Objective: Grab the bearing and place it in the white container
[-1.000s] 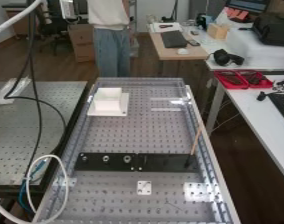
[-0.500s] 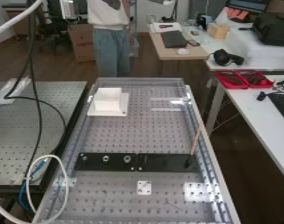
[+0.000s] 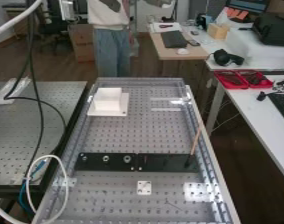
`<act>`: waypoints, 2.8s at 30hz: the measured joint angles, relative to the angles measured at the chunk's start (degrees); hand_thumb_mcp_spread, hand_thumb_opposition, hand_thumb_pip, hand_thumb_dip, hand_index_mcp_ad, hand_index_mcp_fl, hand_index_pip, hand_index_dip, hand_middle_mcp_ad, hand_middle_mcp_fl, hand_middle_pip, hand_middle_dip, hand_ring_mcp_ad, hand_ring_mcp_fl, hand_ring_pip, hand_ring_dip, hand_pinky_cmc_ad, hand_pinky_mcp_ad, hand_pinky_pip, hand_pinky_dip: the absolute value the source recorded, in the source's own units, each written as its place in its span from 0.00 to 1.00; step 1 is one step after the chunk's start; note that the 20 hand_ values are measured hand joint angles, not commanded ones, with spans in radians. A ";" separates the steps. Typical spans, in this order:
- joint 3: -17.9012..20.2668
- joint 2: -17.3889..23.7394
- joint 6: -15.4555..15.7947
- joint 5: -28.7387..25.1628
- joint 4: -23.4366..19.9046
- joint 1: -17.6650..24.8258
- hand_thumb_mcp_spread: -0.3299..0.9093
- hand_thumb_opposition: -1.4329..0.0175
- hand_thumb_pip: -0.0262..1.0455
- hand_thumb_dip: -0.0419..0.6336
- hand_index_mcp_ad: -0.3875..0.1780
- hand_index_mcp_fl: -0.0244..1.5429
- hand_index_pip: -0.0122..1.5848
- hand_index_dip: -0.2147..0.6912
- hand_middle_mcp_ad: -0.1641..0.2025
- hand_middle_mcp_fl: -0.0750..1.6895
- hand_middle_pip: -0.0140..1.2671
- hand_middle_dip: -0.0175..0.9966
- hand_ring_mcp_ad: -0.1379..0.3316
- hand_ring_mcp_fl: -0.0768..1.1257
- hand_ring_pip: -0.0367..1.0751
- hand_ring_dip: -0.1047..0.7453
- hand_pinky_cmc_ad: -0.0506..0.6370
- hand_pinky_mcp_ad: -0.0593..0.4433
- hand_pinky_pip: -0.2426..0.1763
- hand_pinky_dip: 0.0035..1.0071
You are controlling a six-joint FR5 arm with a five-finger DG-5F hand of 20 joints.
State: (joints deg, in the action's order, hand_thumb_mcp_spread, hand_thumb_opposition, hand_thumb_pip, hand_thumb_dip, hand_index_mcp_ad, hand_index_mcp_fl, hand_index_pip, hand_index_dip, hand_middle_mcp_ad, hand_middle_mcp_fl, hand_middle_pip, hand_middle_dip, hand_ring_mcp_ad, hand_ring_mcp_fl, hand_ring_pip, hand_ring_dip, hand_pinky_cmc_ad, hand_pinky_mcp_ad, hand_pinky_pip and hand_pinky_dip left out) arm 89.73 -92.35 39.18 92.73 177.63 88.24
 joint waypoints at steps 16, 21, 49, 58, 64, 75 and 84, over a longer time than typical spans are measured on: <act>3.50 0.58 0.30 -1.86 -2.96 0.33 0.44 0.51 0.37 0.08 0.70 0.03 0.05 0.28 0.59 0.05 0.12 0.14 0.70 0.06 0.12 0.19 0.63 0.70 0.36 0.21; 6.83 1.08 0.53 -3.98 -5.83 0.71 0.44 0.51 0.39 0.08 0.70 0.03 0.05 0.28 0.59 0.05 0.12 0.14 0.70 0.06 0.12 0.19 0.63 0.70 0.36 0.21; 23.63 -3.56 -3.58 -23.00 -23.90 2.73 0.48 0.48 0.47 0.20 0.66 0.06 0.07 0.24 0.59 0.04 0.12 0.15 0.70 0.06 0.12 0.19 0.63 0.71 0.36 0.21; 28.01 -6.91 -6.45 -34.63 -30.58 4.55 0.51 0.48 0.50 0.25 0.66 0.12 0.25 0.27 0.59 0.04 0.12 0.15 0.70 0.06 0.11 0.19 0.63 0.71 0.36 0.22; 29.30 -10.10 -8.86 -40.29 -32.90 5.97 0.52 0.48 0.53 0.26 0.66 0.12 0.44 0.29 0.59 0.04 0.12 0.15 0.71 0.06 0.11 0.19 0.62 0.70 0.37 0.24; 31.16 -15.98 -12.67 -50.31 -41.61 8.29 0.54 0.43 0.61 0.35 0.66 0.07 0.78 0.34 0.59 0.04 0.11 0.15 0.70 0.06 0.11 0.19 0.62 0.70 0.33 0.25; 30.24 -21.05 -16.09 -54.67 -42.57 9.38 0.54 0.42 0.61 0.38 0.66 0.05 0.91 0.41 0.59 0.04 0.11 0.15 0.70 0.06 0.09 0.19 0.62 0.70 0.30 0.24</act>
State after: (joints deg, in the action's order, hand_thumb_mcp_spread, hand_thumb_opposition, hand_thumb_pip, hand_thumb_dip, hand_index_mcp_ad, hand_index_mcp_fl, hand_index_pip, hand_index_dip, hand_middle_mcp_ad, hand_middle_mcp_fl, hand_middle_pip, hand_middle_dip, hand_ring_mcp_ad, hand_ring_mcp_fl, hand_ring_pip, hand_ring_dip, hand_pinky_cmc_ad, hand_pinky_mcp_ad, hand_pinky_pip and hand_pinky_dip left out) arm 119.97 -113.40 23.08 38.06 135.06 97.62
